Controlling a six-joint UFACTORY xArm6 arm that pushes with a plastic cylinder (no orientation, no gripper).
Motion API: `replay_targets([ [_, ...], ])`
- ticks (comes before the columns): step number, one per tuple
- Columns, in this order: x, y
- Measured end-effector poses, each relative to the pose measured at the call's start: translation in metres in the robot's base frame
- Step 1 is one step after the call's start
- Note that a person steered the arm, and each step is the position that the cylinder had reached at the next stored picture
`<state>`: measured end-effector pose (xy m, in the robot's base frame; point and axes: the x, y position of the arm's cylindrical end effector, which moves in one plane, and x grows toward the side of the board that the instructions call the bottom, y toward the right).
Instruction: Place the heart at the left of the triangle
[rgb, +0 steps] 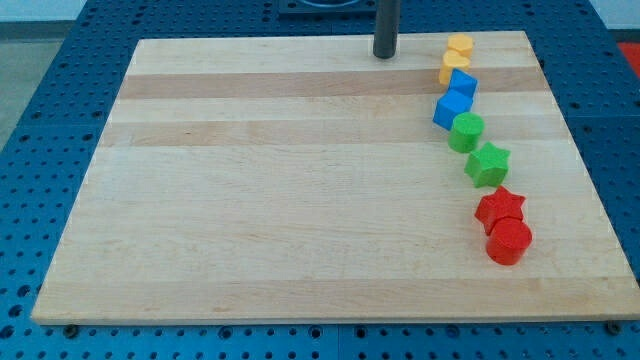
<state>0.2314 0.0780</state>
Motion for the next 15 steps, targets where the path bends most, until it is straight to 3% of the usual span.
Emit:
replay_targets([
  [2,-0.023,0.052],
  [6,-0.024,0.119],
  [11,0.000,0.102],
  [15,0.003,0.132],
])
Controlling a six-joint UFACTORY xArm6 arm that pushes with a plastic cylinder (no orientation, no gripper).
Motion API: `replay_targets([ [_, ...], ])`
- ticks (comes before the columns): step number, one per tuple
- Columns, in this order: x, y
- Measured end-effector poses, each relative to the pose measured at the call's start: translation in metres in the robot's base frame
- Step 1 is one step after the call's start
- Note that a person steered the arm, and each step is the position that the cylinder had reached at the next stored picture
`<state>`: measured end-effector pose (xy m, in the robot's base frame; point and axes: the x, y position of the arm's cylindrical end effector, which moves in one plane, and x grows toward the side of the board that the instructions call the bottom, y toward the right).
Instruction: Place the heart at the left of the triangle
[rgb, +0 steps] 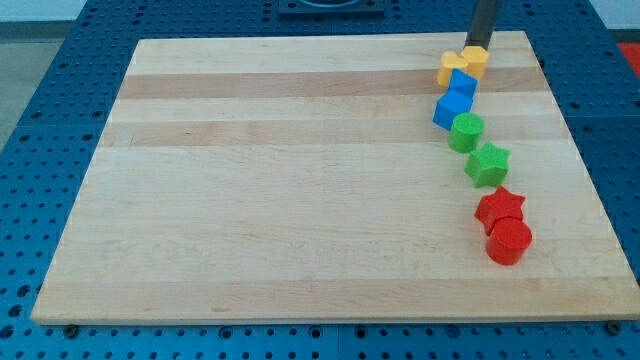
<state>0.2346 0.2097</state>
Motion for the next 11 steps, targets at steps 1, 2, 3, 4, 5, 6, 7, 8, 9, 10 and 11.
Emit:
replay_targets([
  [1,0.000,-0.004],
  [2,0.012,-0.021],
  [3,0.029,-0.022],
  [4,0.031,-0.026],
  [5,0.036,-0.033],
  [6,0.056,-0.043],
  [7,0.076,-0.048],
  [8,0.093,-0.051],
  [9,0.109,-0.063],
  [10,0.113,-0.083],
  [11,0.112,-0.083],
])
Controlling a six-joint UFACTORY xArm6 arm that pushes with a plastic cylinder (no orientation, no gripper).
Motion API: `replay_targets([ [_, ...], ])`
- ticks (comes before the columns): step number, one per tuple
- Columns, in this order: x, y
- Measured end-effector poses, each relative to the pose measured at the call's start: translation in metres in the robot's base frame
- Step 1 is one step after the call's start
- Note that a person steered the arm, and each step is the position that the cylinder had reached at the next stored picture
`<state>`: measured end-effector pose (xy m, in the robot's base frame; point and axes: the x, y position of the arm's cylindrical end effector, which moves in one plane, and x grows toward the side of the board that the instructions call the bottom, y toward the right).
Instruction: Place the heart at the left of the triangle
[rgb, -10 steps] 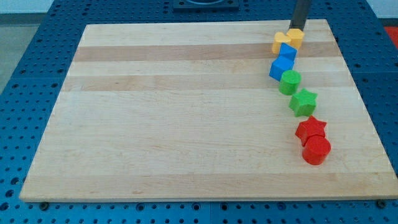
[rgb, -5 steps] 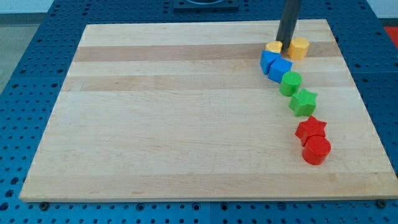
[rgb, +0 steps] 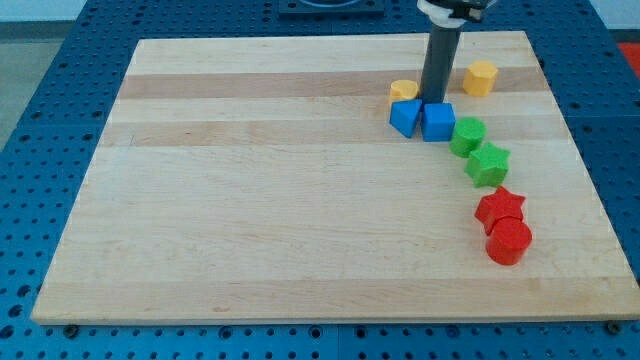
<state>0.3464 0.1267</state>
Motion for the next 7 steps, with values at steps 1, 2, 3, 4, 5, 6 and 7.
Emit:
replay_targets([
  [1,-0.008,0.002],
  [2,-0.022,-0.010],
  [3,-0.032,-0.055],
  [4,-0.033,-0.071],
  [5,-0.047,-0.088],
  [6,-0.060,-0.136],
  [7,-0.038,-0.178],
])
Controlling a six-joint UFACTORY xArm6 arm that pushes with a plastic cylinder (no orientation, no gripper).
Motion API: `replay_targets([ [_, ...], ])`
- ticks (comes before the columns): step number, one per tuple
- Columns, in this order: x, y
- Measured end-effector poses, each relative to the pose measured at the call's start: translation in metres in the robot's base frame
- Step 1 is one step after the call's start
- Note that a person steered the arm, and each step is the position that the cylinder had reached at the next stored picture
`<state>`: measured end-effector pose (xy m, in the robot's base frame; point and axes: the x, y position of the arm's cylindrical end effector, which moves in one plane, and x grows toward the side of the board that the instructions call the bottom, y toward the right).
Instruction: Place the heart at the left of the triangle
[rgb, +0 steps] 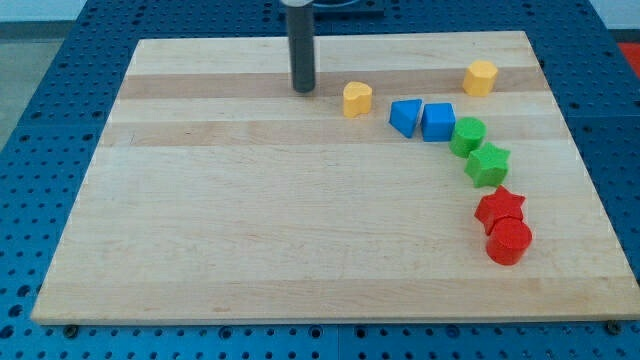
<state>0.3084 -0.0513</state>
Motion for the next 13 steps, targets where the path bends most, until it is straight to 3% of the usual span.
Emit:
replay_targets([
  [1,0.000,0.001],
  [3,0.001,0.064],
  [9,0.046,0.099],
  [10,0.005,0.102],
  [12,-0.064,0.196],
  [13,-0.070,0.240],
])
